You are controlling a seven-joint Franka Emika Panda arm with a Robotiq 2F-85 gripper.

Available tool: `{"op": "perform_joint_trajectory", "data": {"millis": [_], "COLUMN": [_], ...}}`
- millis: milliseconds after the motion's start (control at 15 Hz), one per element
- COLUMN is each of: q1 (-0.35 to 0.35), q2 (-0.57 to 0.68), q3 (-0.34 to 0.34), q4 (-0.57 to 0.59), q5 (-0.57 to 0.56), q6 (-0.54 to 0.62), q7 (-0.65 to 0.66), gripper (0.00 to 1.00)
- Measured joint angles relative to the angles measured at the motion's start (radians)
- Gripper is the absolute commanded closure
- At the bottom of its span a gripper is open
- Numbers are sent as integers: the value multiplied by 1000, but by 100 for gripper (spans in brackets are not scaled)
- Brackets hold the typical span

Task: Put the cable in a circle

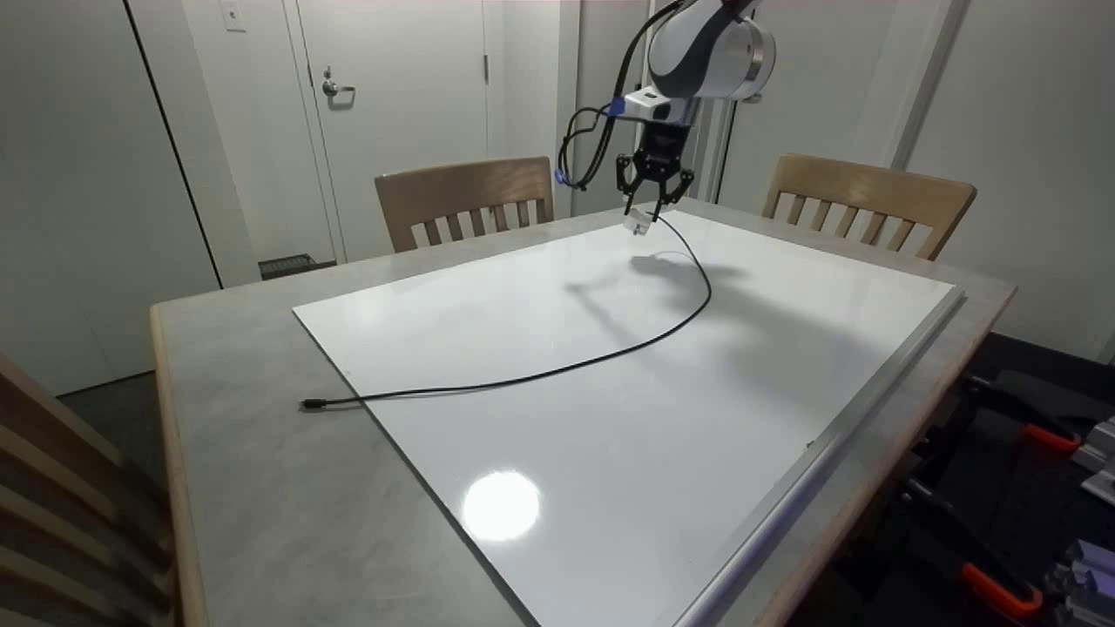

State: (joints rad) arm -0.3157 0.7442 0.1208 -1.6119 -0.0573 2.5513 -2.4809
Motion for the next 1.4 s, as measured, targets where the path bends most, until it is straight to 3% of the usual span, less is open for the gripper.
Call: {"op": "perform_joint_trajectory", "data": {"millis": [267, 400, 467, 867, 933, 1067, 1200, 1400], "q1": [23, -39, -73, -78, -78, -79, -87, -140], "q2": [5, 25, 39, 48, 48, 48, 50, 63], "q3": [53, 175, 231, 238, 238, 240, 260, 360], "q4": [16, 16, 15, 15, 15, 15, 15, 12], "q5": [-5, -168, -225, -231, -231, -239, -312, -514], "q6": [-1, -2, -2, -2, -2, -1, 0, -2], "q7": [-143, -110, -117, -116, -116, -116, -115, -119], "gripper": [74, 74, 49, 49, 74, 74, 74, 74]}}
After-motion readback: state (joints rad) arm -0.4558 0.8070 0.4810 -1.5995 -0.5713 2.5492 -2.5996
